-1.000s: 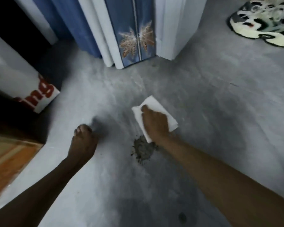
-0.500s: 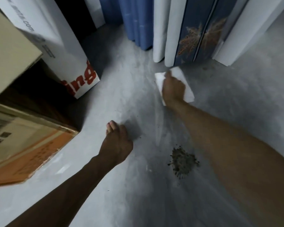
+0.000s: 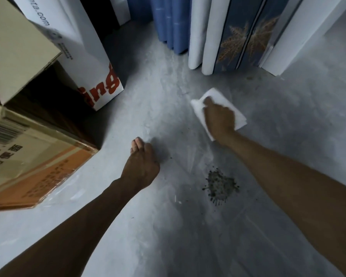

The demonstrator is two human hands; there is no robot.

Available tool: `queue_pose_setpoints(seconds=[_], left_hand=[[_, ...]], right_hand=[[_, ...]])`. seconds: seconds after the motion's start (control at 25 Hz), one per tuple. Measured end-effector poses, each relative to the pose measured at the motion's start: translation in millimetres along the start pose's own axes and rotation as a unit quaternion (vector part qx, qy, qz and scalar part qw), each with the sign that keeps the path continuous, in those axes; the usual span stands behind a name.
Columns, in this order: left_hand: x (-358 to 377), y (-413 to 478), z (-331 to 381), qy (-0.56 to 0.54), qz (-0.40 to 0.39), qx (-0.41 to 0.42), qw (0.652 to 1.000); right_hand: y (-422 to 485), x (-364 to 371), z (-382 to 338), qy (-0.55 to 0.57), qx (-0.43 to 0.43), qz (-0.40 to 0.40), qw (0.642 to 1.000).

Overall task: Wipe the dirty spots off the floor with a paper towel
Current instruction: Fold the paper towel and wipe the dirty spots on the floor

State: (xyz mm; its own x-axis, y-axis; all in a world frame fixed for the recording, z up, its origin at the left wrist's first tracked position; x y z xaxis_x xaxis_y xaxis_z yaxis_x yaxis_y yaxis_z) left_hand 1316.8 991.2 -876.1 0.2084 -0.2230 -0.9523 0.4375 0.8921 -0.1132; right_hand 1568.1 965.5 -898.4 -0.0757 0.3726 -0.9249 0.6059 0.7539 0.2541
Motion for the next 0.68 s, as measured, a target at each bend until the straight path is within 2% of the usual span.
queue_pose_setpoints(seconds=[0.04,0.08,0.16,0.2,0.24,0.28,0.4,0.44,0.48,0.52,0.56,0.6,0.68], left_hand=[[-1.0,-0.7,0.8,-0.005,0.004,-0.004,1.000],[-2.1,-1.2,-0.1,-0.011,0.005,-0.015,1.000],[-4.7,-3.6,-2.5,-0.012,-0.005,-0.029,0.999],[-6.3,-5.0,-4.8,-0.015,-0.024,-0.035,0.999],[-7.8,-7.1,-7.1,-0.031,-0.039,-0.044,0.998],[-9.9,-9.0,-9.4,-0.050,-0.039,-0.053,0.997],[-16.0,-20.5,-8.8,-0.093,-0.016,-0.068,0.993],[-15.8,-26.0,-7.2,-0.100,-0.018,-0.066,0.993],[-15.8,-30.7,-5.0,-0.106,-0.024,-0.061,0.992],[-15.7,-34.2,-3.7,-0.112,-0.027,-0.058,0.992],[-16.4,-36.1,-2.6,-0.116,-0.027,-0.059,0.991],[-17.4,-36.0,-1.5,-0.120,-0.024,-0.062,0.990],[-17.9,-37.0,1.1,-0.126,-0.019,-0.066,0.990]], right_hand=[[-14.4,2.2,-11.9,0.025,-0.052,-0.053,0.997],[-38.5,2.5,-29.5,0.072,-0.139,-0.093,0.983],[-119.8,3.0,-52.3,0.116,-0.360,-0.194,0.905],[-141.8,-2.3,-46.9,0.131,-0.428,-0.215,0.868],[-146.8,-3.5,-32.3,0.135,-0.435,-0.246,0.856],[-131.7,-11.9,-19.7,0.137,-0.379,-0.249,0.881],[-59.4,-11.9,19.6,-0.006,-0.207,-0.094,0.974],[-40.5,-12.0,28.6,-0.043,-0.133,-0.070,0.988],[-36.8,-19.0,25.4,0.002,-0.046,-0.052,0.998],[-43.2,-22.2,16.0,-0.008,-0.064,-0.042,0.997],[-62.7,-20.3,2.7,-0.022,-0.131,-0.056,0.990],[-92.2,-15.4,-9.6,0.005,-0.194,-0.116,0.974],[-168.0,-17.4,-34.6,0.096,-0.355,-0.210,0.906]])
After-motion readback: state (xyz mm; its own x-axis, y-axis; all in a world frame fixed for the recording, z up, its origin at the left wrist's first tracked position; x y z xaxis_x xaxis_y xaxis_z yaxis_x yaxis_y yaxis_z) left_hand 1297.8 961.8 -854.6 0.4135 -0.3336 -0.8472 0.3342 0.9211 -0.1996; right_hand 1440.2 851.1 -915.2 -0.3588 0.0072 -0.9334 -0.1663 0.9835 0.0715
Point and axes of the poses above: each hand's wrist, its own y-axis towards the middle knuckle, its own x-axis out of the palm, z = x × y, the point moved 3 cm from there along y, towards the middle knuckle, and after that the axes turned 13 degrees about z, right-handed, at the moved point
